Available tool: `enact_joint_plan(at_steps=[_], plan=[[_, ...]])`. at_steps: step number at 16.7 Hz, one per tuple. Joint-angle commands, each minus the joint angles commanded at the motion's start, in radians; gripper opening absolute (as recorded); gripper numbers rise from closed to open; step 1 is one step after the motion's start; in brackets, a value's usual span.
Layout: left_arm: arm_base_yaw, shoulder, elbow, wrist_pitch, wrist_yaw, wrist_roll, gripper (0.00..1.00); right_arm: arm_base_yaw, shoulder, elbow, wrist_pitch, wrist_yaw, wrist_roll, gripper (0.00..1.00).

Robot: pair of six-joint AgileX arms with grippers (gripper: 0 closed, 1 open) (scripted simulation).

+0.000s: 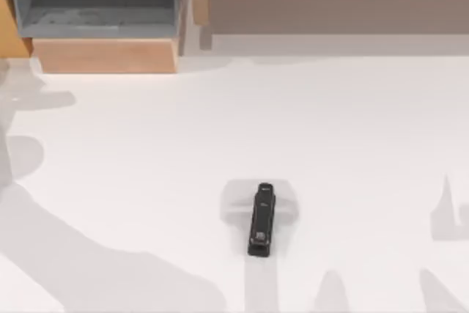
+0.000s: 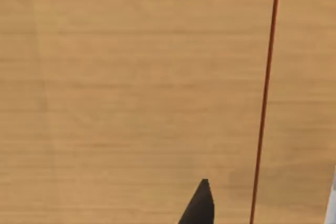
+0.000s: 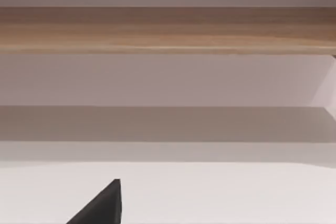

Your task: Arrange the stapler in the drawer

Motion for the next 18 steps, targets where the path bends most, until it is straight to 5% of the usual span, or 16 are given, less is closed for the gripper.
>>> enact_joint_plan(at_steps=[5,18], plan=[[0.0,0.0,0.0,0.0,0.0,0.0,0.0,0.0,0.0,0.0,0.0,0.0,0.0,1.0],[0.016,-0.04,-0.1,0.045,0.038,-0.005,0.0,0.0,0.0,0.0,0.0,0.0,0.0,1.0]])
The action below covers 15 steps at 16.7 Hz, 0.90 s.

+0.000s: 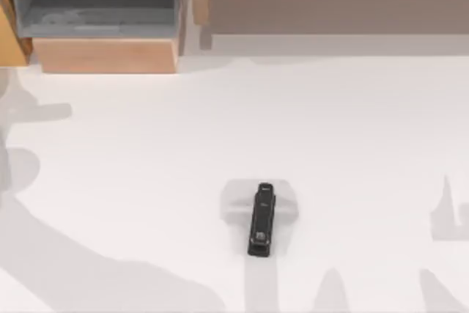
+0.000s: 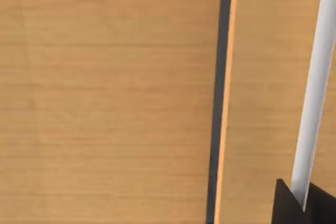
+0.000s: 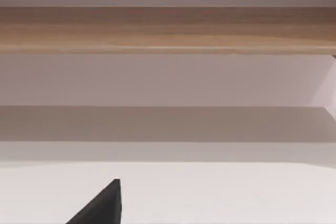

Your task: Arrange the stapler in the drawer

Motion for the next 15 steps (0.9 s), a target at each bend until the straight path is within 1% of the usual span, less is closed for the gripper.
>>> enact_joint_plan(at_steps=[5,11,15], plan=[[0.054,-0.074,-0.166,0.089,0.029,0.003,0.0,0.0,0.0,0.0,0.0,0.0,0.0,1.0],[0.052,-0.075,-0.179,0.094,0.031,0.004,0.0,0.0,0.0,0.0,0.0,0.0,0.0,1.0],[0.086,-0.116,-0.274,0.145,0.067,0.004,0.0,0.0,0.0,0.0,0.0,0.0,0.0,1.0]])
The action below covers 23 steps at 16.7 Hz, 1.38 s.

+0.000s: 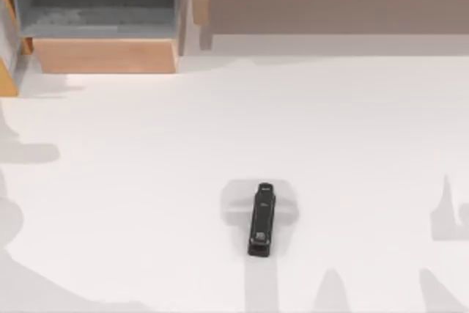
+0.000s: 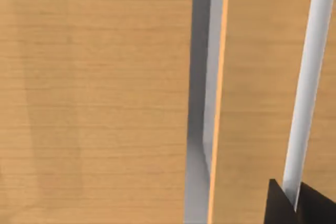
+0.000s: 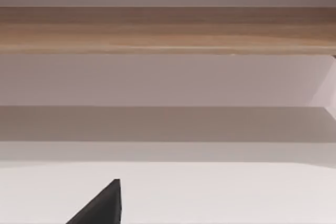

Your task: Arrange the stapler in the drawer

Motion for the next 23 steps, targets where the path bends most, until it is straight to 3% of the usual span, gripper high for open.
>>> enact_joint_plan(at_steps=[4,10,18,23], plan=[[0.049,-0.053,-0.128,0.069,0.047,0.003,0.0,0.0,0.0,0.0,0.0,0.0,0.0,1.0],[0.054,-0.059,-0.143,0.08,0.055,0.005,0.0,0.0,0.0,0.0,0.0,0.0,0.0,1.0],[0.165,-0.137,-0.333,0.194,0.167,0.013,0.0,0.0,0.0,0.0,0.0,0.0,0.0,1.0],[0.18,-0.143,-0.356,0.203,0.177,0.012,0.0,0.0,0.0,0.0,0.0,0.0,0.0,1.0]])
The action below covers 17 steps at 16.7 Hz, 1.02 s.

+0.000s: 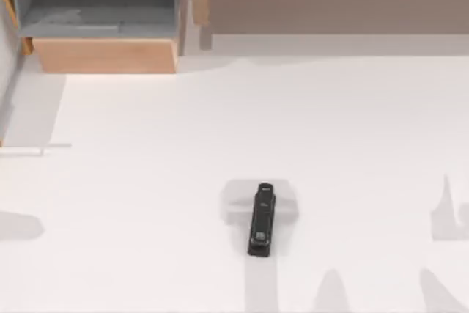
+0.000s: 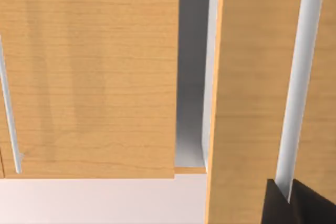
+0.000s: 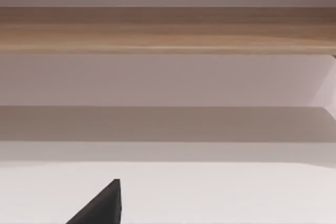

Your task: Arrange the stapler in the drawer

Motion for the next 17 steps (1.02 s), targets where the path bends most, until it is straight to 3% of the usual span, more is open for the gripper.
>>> enact_joint_plan(at_steps=[13,17], plan=[[0.0,0.0,0.0,0.0,0.0,0.0,0.98,0.0,0.0,0.0,0.0,0.0,0.0,1.0],[0.0,0.0,0.0,0.0,0.0,0.0,1.0,0.0,0.0,0.0,0.0,0.0,0.0,1.0]])
